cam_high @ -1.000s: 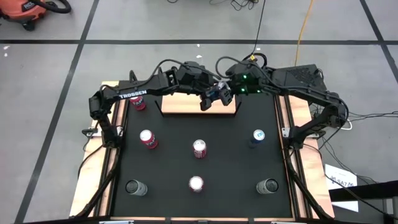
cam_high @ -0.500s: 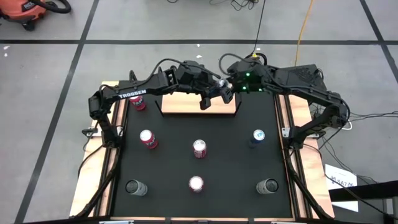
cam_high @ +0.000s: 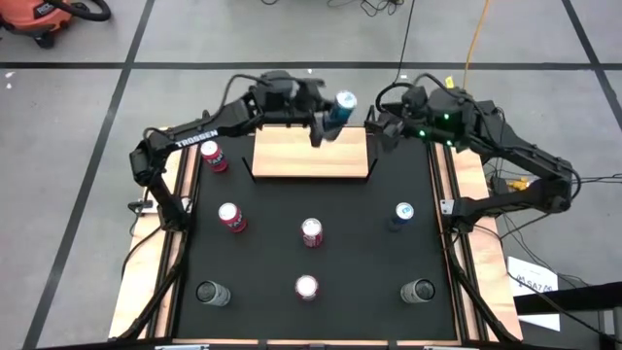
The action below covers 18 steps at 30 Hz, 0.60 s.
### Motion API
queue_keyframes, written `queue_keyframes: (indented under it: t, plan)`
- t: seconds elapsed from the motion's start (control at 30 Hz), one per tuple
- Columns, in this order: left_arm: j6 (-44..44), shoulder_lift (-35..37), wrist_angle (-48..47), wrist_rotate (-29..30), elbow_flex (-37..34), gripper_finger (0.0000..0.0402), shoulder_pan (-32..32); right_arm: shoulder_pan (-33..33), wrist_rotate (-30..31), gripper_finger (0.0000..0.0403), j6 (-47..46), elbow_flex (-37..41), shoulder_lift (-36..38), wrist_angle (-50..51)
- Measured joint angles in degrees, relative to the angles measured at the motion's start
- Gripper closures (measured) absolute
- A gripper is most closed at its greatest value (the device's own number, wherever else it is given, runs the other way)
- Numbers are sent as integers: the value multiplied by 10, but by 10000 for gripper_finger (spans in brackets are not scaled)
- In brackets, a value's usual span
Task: Place canned beverage on shelf
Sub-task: Put the top blue soda can on the shelf
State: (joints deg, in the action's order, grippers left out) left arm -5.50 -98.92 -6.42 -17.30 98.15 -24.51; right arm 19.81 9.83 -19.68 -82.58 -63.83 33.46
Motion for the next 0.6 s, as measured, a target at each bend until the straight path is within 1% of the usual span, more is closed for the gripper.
queue_keyframes:
  t: [0.13, 0.2, 0.23, 0.47, 0.6]
  plan:
    - [-66, 2, 106, -60, 0, 185, -9, 0, -69, 35, -19, 100, 20, -161]
    - [-89, 2, 141, -75, 0, 185, -8, 0, -98, 35, -20, 131, 19, -234]
    - [-92, 2, 157, -77, 1, 185, -6, 0, -101, 35, -19, 140, 18, -263]
    - [-92, 1, 168, -76, 0, 186, 4, 0, -100, 35, 17, 150, -6, -343]
    - [-92, 2, 170, -76, 0, 186, 10, 0, -101, 44, 30, 150, -25, -358]
